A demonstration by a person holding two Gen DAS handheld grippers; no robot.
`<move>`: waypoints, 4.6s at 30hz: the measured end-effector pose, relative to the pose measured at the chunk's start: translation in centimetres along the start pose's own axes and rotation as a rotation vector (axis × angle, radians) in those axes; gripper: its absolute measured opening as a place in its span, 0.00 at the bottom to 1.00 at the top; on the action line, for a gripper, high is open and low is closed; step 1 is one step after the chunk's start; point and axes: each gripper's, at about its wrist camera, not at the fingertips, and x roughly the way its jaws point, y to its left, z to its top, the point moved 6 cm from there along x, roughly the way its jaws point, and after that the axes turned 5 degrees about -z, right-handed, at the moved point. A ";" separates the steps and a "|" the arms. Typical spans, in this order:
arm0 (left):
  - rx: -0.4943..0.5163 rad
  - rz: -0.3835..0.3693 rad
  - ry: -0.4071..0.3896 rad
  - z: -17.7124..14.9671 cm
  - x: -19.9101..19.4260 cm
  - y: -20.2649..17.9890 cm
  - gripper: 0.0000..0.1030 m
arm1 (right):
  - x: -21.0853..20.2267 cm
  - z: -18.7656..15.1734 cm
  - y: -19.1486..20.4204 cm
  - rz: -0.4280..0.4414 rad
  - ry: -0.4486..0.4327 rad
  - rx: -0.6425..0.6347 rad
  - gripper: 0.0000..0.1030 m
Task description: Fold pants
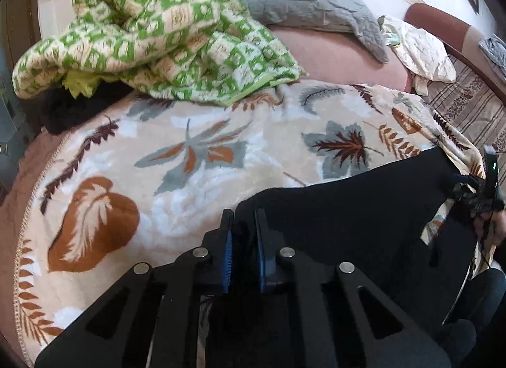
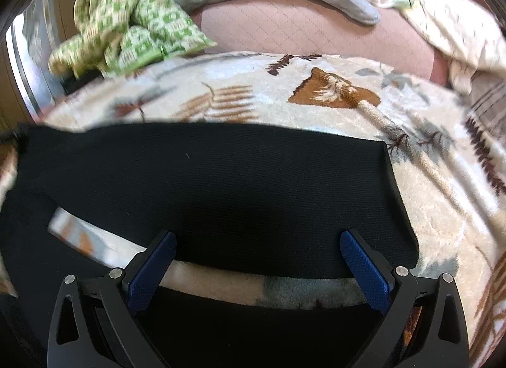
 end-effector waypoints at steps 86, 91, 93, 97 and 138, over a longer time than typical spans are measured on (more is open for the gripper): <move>-0.290 -0.073 -0.124 -18.5 -12.9 3.6 0.36 | -11.4 -10.2 -7.6 0.133 0.073 0.060 0.07; -0.557 -0.169 -0.208 -18.8 -15.3 4.1 0.65 | -13.7 -10.3 -8.9 0.115 -0.008 0.162 0.31; -0.656 -0.247 -0.222 -18.4 -15.3 3.0 0.65 | -14.7 -9.9 -8.6 0.149 -0.053 0.196 0.32; -0.816 -0.400 -0.193 -17.4 -13.5 1.1 0.65 | -15.7 -9.1 -6.6 0.212 -0.100 0.229 0.32; -1.149 -0.442 -0.140 -19.1 -7.5 1.5 0.08 | -8.2 -12.1 -5.7 0.696 0.094 0.949 0.49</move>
